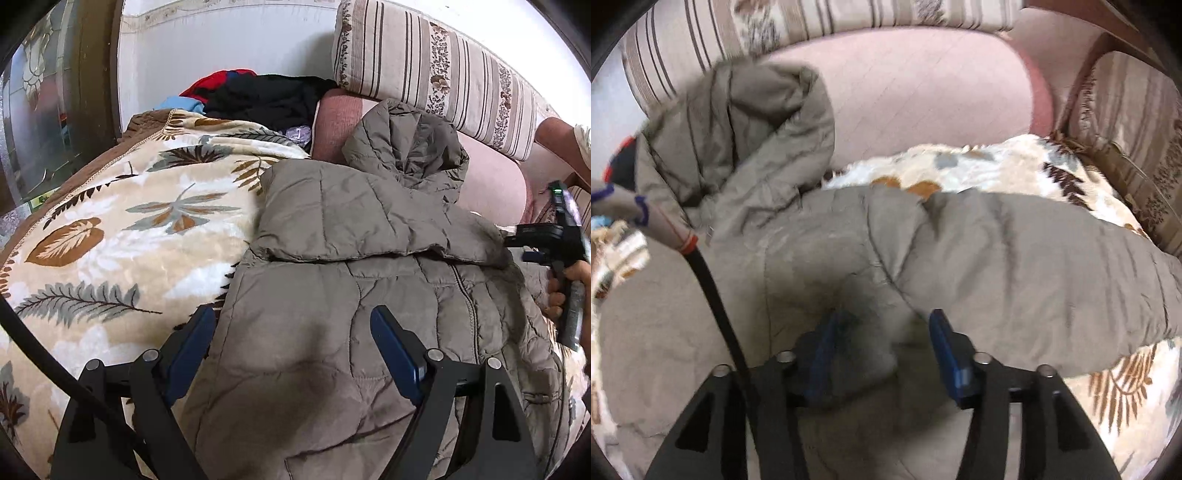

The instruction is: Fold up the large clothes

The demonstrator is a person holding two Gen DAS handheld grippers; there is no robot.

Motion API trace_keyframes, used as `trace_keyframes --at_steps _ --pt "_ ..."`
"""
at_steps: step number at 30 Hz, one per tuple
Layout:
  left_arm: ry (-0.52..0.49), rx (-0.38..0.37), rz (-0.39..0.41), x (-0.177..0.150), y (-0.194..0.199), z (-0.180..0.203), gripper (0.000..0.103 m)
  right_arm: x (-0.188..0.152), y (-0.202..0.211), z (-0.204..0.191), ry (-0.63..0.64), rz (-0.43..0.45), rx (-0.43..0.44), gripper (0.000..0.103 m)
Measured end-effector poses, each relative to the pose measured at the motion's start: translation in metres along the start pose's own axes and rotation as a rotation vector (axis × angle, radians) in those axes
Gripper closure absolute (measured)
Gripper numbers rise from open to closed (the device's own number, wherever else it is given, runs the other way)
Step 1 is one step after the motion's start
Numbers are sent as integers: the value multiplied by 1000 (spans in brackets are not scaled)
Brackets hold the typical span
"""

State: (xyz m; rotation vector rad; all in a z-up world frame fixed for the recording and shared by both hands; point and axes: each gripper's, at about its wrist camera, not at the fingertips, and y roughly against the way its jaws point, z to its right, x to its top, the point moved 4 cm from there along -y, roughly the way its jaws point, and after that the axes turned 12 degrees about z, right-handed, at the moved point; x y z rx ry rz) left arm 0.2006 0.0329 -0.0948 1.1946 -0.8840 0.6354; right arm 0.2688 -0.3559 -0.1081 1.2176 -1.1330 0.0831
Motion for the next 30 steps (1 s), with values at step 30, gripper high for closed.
trace_keyframes --at_steps 30 --pt "-183 -209 291 127 268 186 18 -32 372 252 -113 426 80 35"
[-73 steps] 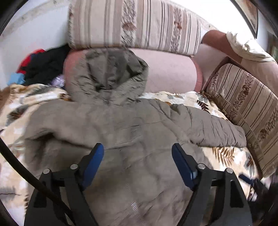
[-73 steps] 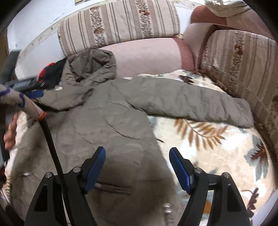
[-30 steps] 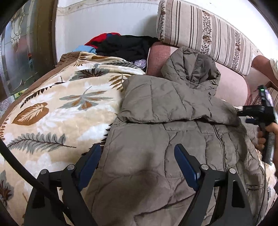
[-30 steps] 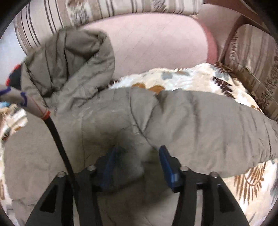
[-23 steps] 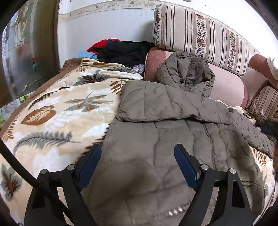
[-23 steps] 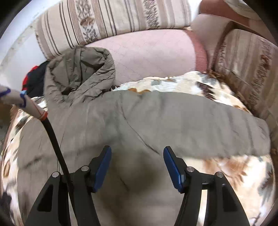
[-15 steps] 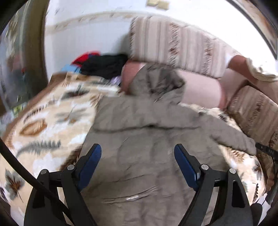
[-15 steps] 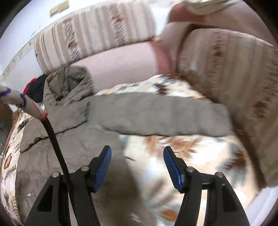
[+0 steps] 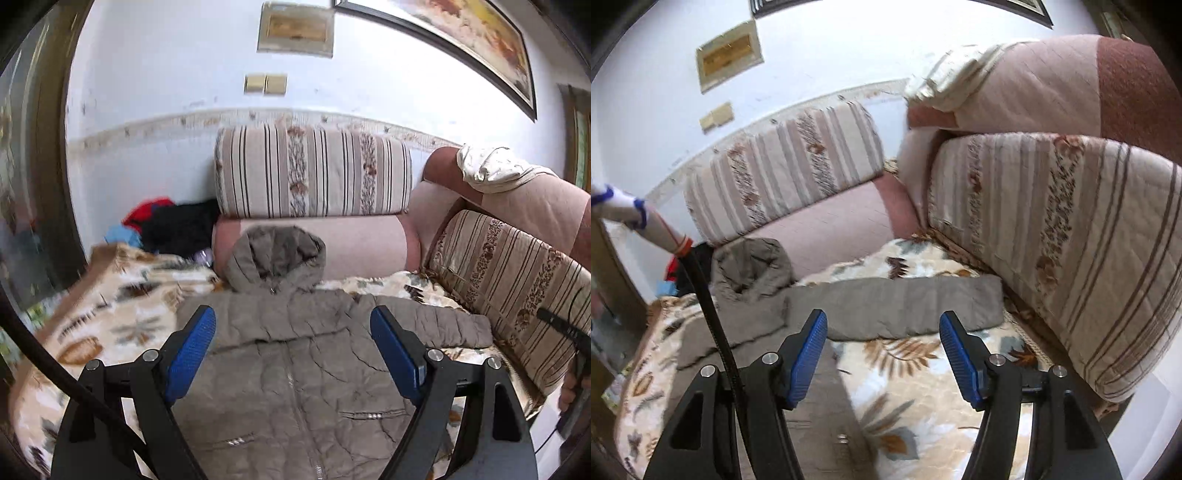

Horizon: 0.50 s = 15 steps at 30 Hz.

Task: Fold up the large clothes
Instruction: 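Move the right tool to the cuff of the other outstretched sleeve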

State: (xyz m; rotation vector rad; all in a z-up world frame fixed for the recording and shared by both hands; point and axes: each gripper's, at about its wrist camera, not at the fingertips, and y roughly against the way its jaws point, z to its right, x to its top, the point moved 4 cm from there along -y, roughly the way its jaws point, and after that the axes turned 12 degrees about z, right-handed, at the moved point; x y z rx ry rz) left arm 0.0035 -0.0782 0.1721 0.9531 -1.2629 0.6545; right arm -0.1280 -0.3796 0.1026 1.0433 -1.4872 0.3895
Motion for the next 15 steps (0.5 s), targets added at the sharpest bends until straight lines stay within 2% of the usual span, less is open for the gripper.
trace_keyframes --at_steps 3,5,7,9,10,13,15 --pt "-53 34 55 19 16 -4 18 21 16 -24 10 28 60 35" --pt "-97 86 101 37 27 -12 18 38 25 -40 8 45 96 35" --pt "-111 119 133 51 38 -23 17 63 38 -54 -8 71 138 35" --pt "-104 139 158 63 46 -35 11 85 48 -63 -33 107 168 34" --pt "-94 148 170 68 49 -42 10 99 54 -67 -56 138 184 31" --pt "-63 164 186 66 51 -57 7 115 58 -72 -101 194 191 17" --pt "-30 160 160 53 44 -65 6 105 40 -75 -95 138 184 17"
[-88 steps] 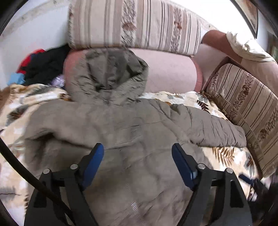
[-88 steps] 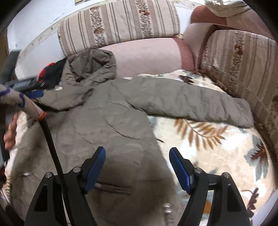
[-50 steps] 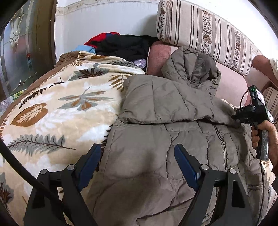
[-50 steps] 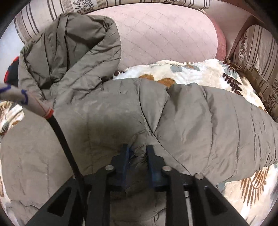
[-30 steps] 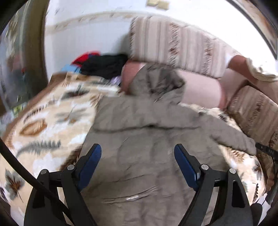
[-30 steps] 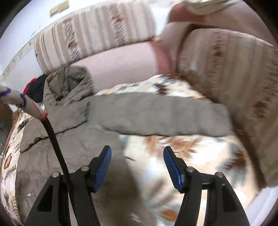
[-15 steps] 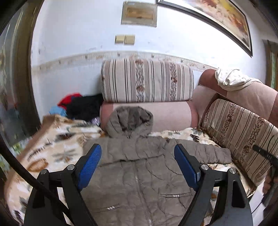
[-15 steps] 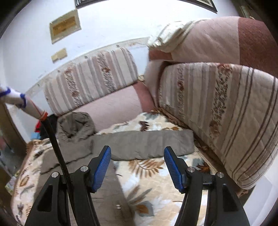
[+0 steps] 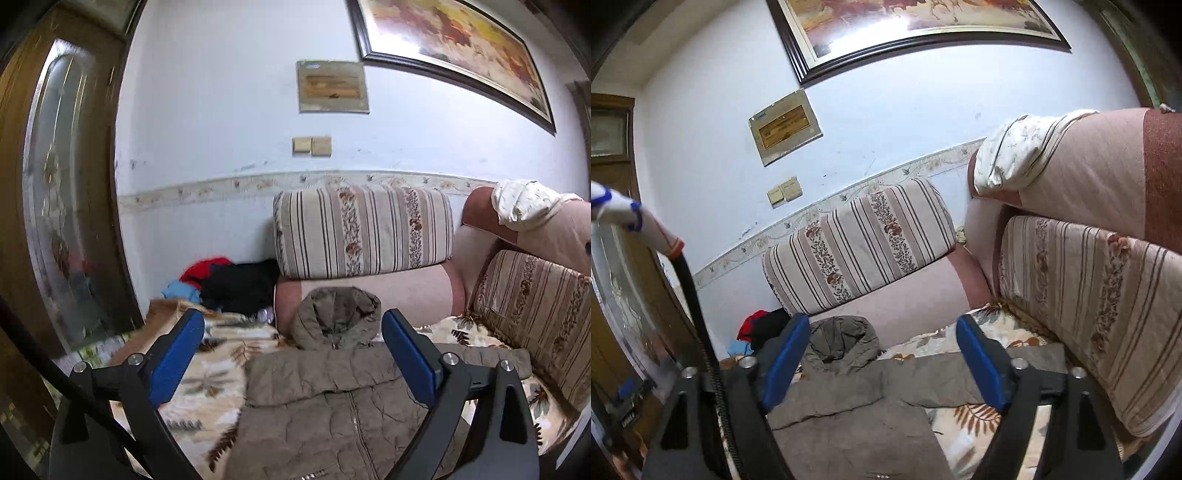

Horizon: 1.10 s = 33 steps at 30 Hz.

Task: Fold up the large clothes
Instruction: 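Move the right tool to the cuff of the other outstretched sleeve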

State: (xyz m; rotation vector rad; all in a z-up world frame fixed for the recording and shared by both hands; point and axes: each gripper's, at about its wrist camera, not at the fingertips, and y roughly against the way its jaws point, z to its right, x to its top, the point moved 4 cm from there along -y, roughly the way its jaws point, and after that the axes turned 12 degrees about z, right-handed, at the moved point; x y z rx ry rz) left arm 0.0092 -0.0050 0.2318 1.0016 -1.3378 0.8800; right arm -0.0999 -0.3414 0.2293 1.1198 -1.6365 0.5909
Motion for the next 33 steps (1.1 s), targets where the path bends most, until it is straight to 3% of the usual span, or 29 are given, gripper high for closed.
trace_keyframes --at_steps 6,10,14,18,23,28,33 --pt "4 -26 -154 -59 -39 -1 6 -93 -56 27 -1 -252 -79 28" --pt "-22 17 -236 -92 -75 -4 6 -137 -68 64 15 -300 -164 29" --pt "-21 49 -287 -114 -102 -12 6 -148 -70 104 31 -318 -238 30" --pt "13 94 -331 -132 -121 -26 6 -122 -71 128 -12 -264 -310 30" --pt "-7 134 -397 -162 -135 -36 6 -108 -91 99 -42 -255 -211 30" --pt "-38 158 -438 -187 -143 -42 6 -158 -107 54 38 -365 -98 30" --pt "-62 158 -493 -220 -152 -45 6 -199 -106 83 45 -433 -188 30"
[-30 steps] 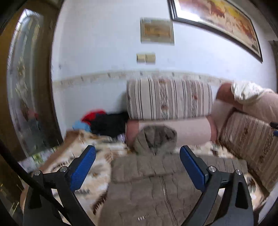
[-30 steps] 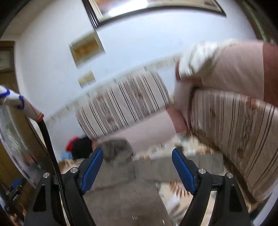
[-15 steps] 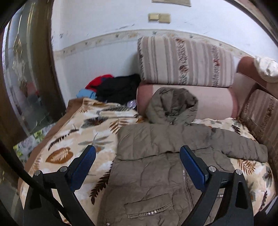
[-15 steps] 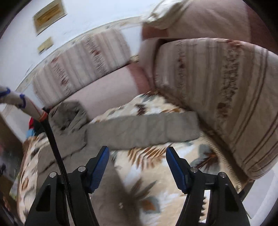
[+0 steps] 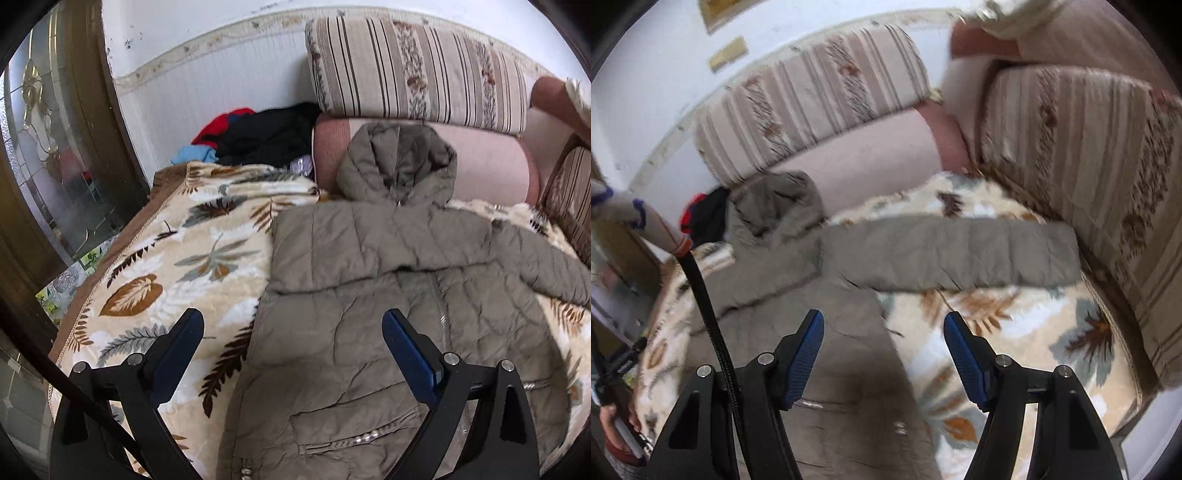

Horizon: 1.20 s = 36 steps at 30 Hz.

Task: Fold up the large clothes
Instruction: 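Move the right tool to the cuff of the other outstretched sleeve, then close the right tool on the sleeve cuff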

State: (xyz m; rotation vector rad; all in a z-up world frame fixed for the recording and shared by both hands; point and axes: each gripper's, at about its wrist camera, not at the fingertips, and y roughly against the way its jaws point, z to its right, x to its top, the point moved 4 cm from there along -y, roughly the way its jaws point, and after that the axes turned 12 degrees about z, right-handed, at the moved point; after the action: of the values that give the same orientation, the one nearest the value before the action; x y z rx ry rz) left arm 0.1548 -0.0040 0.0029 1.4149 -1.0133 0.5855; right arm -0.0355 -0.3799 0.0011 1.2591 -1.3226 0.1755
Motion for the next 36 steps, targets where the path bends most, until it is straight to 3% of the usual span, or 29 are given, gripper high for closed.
trace_keyframes --at_steps 4,9,12,17,21,25,28,29,31,33,36 --pt "33 -26 -52 -26 -13 1 6 -20 -22 58 -46 -34 -154 30" --pt "118 -65 -43 -49 -4 -3 6 -38 -40 122 -62 -39 -303 30" --pt "121 -89 -44 -58 -3 -1 6 -45 -53 159 -172 -33 -335 31" --pt "127 -115 -41 -57 -12 5 6 -43 -89 184 -324 -25 -315 31" --pt "142 -134 -34 -54 -22 14 6 -29 -124 194 -349 -16 -334 31" --pt "134 -136 -53 -61 -33 22 6 -24 -169 219 -481 -47 -347 31" --pt "122 -111 -70 -66 -41 22 6 -7 -187 226 -481 -24 -378 33" --pt "126 -100 -73 -67 -44 20 6 -2 -192 227 -474 -26 -393 36" --pt "148 -85 -77 -70 -48 14 6 10 -200 229 -454 -44 -412 74" --pt "175 -78 -81 -72 -52 7 6 23 -199 226 -418 -40 -429 85" --pt "232 -80 -76 -71 -58 -6 6 59 -179 196 -263 16 -456 89"
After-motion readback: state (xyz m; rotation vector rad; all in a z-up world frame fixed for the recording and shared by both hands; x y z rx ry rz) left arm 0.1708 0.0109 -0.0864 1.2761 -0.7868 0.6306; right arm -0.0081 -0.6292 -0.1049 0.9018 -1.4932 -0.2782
